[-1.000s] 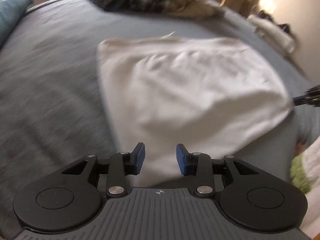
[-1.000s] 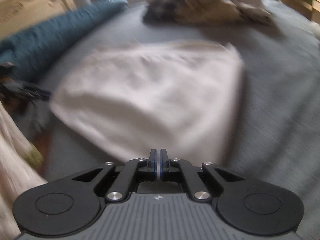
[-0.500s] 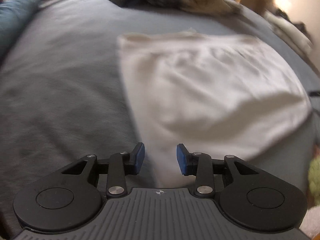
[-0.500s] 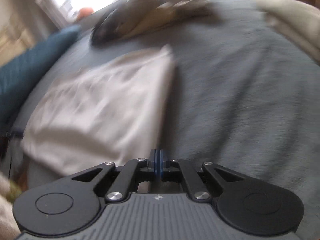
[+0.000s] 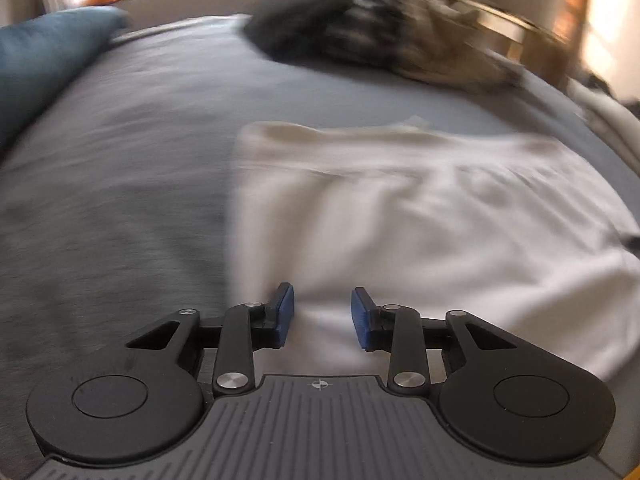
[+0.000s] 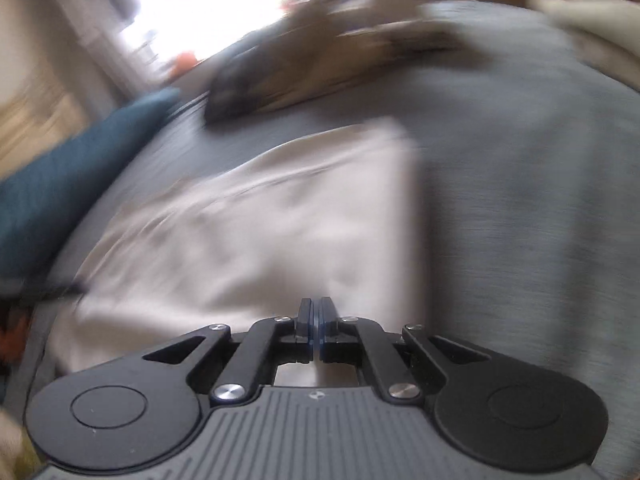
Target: Fold clothes
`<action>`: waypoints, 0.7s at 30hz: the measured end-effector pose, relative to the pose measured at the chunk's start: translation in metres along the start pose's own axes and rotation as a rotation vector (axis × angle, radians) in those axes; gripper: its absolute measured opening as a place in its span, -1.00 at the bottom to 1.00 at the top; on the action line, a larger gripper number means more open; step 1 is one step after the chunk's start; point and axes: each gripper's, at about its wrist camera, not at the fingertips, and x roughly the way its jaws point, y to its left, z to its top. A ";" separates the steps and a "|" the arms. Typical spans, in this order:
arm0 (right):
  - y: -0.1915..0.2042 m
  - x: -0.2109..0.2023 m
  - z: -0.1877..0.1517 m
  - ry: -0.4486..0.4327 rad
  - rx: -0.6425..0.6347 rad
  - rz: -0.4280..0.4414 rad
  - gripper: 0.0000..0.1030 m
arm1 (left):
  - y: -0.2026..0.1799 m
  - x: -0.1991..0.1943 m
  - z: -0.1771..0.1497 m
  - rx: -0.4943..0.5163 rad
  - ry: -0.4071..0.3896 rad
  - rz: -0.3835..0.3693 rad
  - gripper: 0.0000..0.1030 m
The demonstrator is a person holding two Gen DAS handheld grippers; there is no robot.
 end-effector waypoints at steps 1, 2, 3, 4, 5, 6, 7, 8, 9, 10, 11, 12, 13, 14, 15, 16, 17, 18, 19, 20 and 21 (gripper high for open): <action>-0.003 -0.003 0.002 -0.016 0.024 -0.011 -0.96 | 0.004 -0.003 0.002 0.008 -0.012 0.046 -0.34; 0.000 -0.004 0.004 -0.033 0.033 0.002 -0.95 | 0.006 -0.006 0.006 -0.013 -0.034 0.049 -0.34; 0.003 -0.006 0.006 -0.049 0.042 0.016 -0.95 | 0.007 -0.009 0.010 -0.052 -0.055 0.021 -0.34; 0.012 -0.003 0.007 -0.055 0.036 0.044 -0.95 | 0.003 -0.009 0.014 -0.072 -0.069 -0.020 -0.34; 0.024 0.004 0.007 -0.048 0.015 0.080 -0.95 | -0.003 -0.008 0.018 -0.086 -0.081 -0.064 -0.34; 0.036 0.013 0.005 -0.034 -0.009 0.118 -0.95 | -0.013 -0.001 0.021 -0.075 -0.071 -0.091 -0.34; 0.047 0.024 0.004 -0.016 -0.032 0.153 -0.95 | -0.024 0.007 0.023 -0.057 -0.054 -0.114 -0.33; 0.059 0.036 0.002 0.002 -0.052 0.183 -0.95 | -0.035 0.016 0.025 -0.040 -0.038 -0.137 -0.33; 0.068 0.047 0.001 0.017 -0.073 0.204 -0.95 | -0.046 0.024 0.028 -0.022 -0.022 -0.159 -0.33; 0.074 0.056 0.000 0.023 -0.089 0.212 -0.95 | -0.053 0.035 0.029 -0.002 -0.002 -0.138 -0.33; 0.075 0.063 0.000 0.025 -0.099 0.206 -0.95 | -0.054 0.044 0.029 0.007 0.006 -0.096 -0.33; 0.070 0.065 0.002 0.021 -0.092 0.189 -0.96 | -0.047 0.047 0.028 -0.018 -0.001 -0.078 -0.32; 0.061 0.064 0.004 0.010 -0.074 0.168 -0.97 | -0.038 0.048 0.027 -0.051 -0.012 -0.067 -0.32; 0.048 0.060 0.007 -0.003 -0.043 0.151 -0.99 | -0.027 0.049 0.028 -0.084 -0.019 -0.054 -0.32; 0.032 0.055 0.011 -0.019 0.001 0.136 -1.00 | -0.015 0.049 0.029 -0.116 -0.024 -0.041 -0.33; 0.016 0.048 0.016 -0.038 0.048 0.119 -1.00 | -0.007 0.048 0.031 -0.123 -0.026 -0.023 -0.34; 0.006 0.042 0.020 -0.060 0.077 0.085 -0.99 | 0.001 0.047 0.032 -0.124 -0.026 -0.004 -0.34; 0.001 0.037 0.024 -0.081 0.087 0.037 -0.98 | 0.006 0.045 0.035 -0.128 -0.029 0.010 -0.33; 0.000 0.034 0.027 -0.098 0.094 0.026 -0.97 | 0.006 0.042 0.037 -0.133 -0.036 0.005 -0.33; 0.002 0.032 0.028 -0.111 0.101 0.045 -0.97 | 0.005 0.038 0.039 -0.137 -0.045 -0.005 -0.33; 0.004 0.030 0.030 -0.123 0.107 0.065 -0.97 | 0.004 0.035 0.040 -0.142 -0.054 -0.015 -0.33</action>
